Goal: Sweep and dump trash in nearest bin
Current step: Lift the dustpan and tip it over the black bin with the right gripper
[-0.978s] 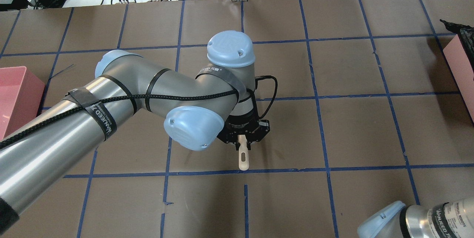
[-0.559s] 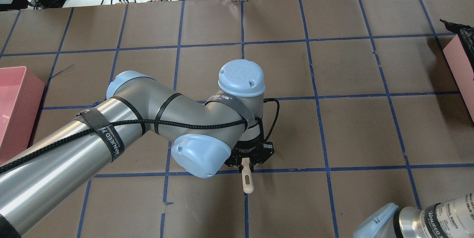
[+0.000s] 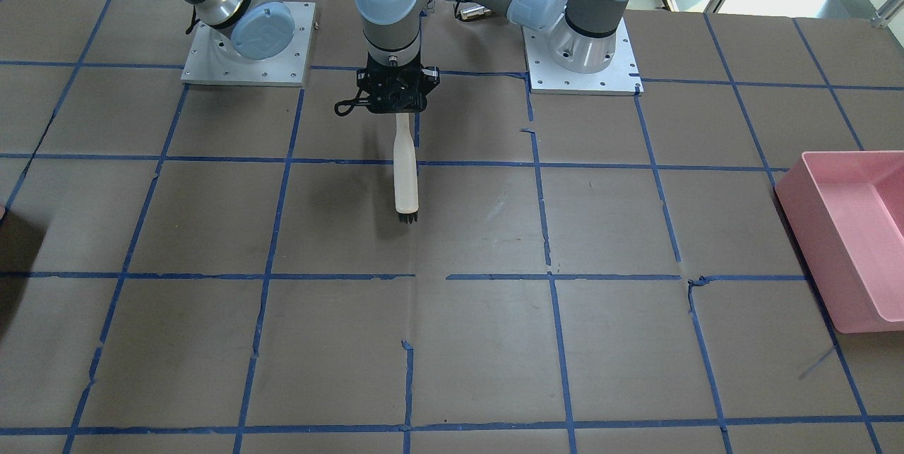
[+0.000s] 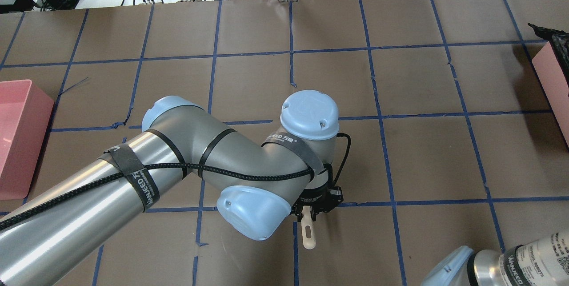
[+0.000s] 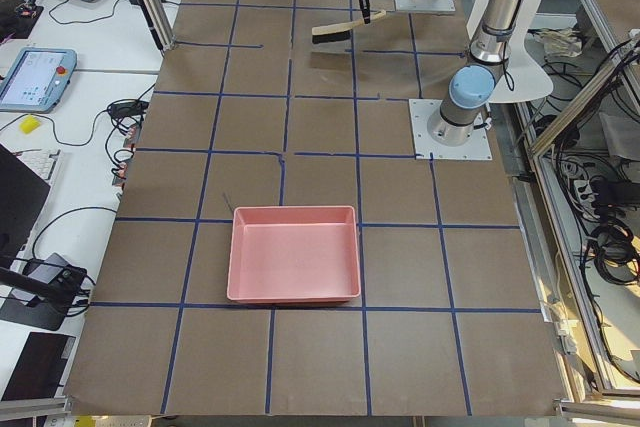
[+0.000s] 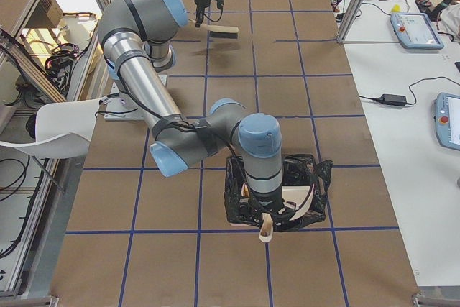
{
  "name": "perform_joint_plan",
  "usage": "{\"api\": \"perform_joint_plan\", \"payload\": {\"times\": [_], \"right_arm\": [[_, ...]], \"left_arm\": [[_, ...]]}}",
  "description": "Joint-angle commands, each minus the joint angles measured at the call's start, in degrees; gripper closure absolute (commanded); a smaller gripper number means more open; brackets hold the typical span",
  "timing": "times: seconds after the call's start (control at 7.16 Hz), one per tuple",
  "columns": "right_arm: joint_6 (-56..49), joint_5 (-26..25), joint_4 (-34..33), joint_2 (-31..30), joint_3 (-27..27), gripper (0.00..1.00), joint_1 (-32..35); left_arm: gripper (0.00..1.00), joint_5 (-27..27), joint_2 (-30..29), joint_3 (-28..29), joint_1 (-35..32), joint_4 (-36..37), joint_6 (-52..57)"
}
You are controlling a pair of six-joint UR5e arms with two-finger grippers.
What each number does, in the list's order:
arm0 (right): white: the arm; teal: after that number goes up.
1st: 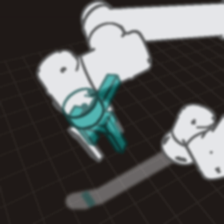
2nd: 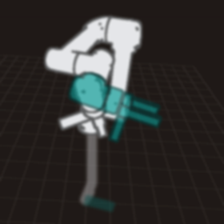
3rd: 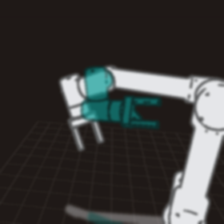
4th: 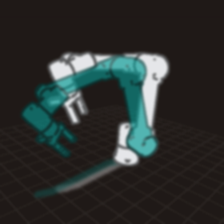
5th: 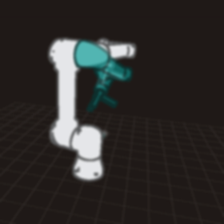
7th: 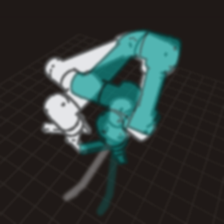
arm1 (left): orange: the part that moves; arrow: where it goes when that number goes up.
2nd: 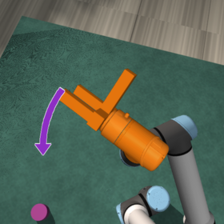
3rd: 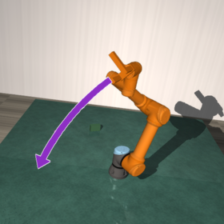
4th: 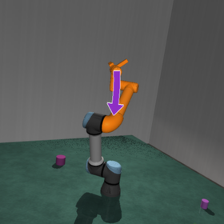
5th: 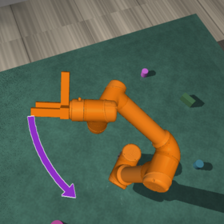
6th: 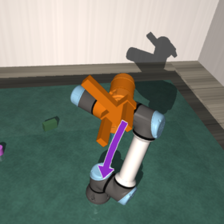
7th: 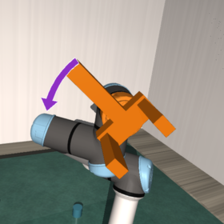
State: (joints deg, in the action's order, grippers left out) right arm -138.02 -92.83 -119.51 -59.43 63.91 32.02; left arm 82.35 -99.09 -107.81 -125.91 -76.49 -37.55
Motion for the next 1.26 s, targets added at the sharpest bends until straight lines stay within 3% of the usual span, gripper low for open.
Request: {"api": "perform_joint_plan", "payload": {"times": [0.0, 0.28, 0.56, 0.84, 1.12], "right_arm": [[-5.0, 0.5, -4.5, -1.6, 2.5, 1.0, 0.5], [-11.7, 0.5, -9.4, -3.5, 4.4, 1.0, 2.8], [-16.7, 0.3, -14.6, -3.3, 4.6, 1.0, 3.0], [-17.4, 1.0, -14.9, -3.7, 4.4, 1.0, 3.0], [-17.3, 4.1, -13.7, -7.9, 4.4, 1.0, 3.0]], "left_arm": [[0.98, 0.2, 0.5, -1.9, -0.6, 2.4, 5.0], [0.98, 0.3, 0.6, -6.5, 0.2, 8.7, 6.3], [0.98, 0.5, 1.3, -7.2, 0.2, 9.2, 5.6], [0.98, 0.7, 1.4, -7.3, 0.6, 9.2, 4.7], [0.98, 0.8, 1.4, -7.3, 0.6, 9.1, 4.8]]}}
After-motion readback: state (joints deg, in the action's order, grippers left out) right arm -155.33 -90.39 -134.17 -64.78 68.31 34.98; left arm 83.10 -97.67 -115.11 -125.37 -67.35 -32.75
